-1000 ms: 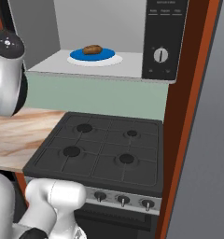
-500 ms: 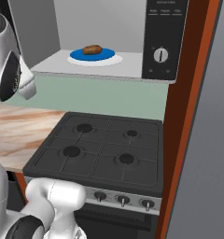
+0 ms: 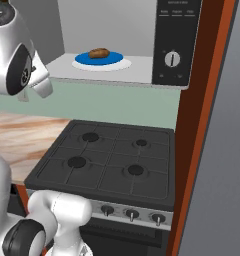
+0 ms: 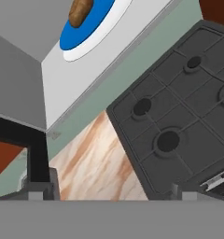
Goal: Retrieve the reheated potato from the microwave, then place the potato, cheese, and condiment on the cutting board.
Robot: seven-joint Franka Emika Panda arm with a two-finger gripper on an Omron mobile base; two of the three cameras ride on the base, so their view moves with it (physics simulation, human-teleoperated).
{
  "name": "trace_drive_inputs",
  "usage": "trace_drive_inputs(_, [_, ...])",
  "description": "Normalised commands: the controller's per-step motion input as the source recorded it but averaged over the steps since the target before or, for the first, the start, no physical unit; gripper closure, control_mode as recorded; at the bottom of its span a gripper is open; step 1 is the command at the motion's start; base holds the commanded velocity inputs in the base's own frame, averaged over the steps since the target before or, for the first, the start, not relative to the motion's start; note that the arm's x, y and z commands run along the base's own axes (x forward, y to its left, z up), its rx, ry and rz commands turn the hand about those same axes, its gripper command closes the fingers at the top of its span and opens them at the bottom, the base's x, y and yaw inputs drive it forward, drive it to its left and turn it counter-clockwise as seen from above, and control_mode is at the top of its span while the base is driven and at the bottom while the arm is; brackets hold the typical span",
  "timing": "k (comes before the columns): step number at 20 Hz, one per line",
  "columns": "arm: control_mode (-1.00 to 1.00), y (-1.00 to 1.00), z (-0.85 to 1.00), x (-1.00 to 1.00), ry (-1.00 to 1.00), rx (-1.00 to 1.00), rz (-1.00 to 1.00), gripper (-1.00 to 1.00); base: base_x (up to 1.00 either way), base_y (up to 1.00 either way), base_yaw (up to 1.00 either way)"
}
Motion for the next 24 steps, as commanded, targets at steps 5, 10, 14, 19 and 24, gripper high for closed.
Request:
trace_drive_inputs(5, [-1.0, -0.33, 0.0, 0.27, 0.0, 0.0, 0.0, -1.0, 0.0, 0.0, 0.0])
trace_drive_inputs(10, [-1.0, -0.25, 0.0, 0.34, -0.06, -0.06, 0.01, -1.0, 0.0, 0.0, 0.0])
trace_drive_inputs(14, [-1.0, -0.14, 0.0, 0.38, -0.14, -0.12, 0.01, -1.0, 0.0, 0.0, 0.0])
trace_drive_inputs(19, [-1.0, -0.03, 0.0, 0.35, -0.24, -0.17, 0.0, -1.0, 0.0, 0.0, 0.0])
trace_drive_inputs(24, [-1.0, 0.0, 0.05, 0.28, -0.23, -0.2, 0.0, -1.0, 0.0, 0.0, 0.0])
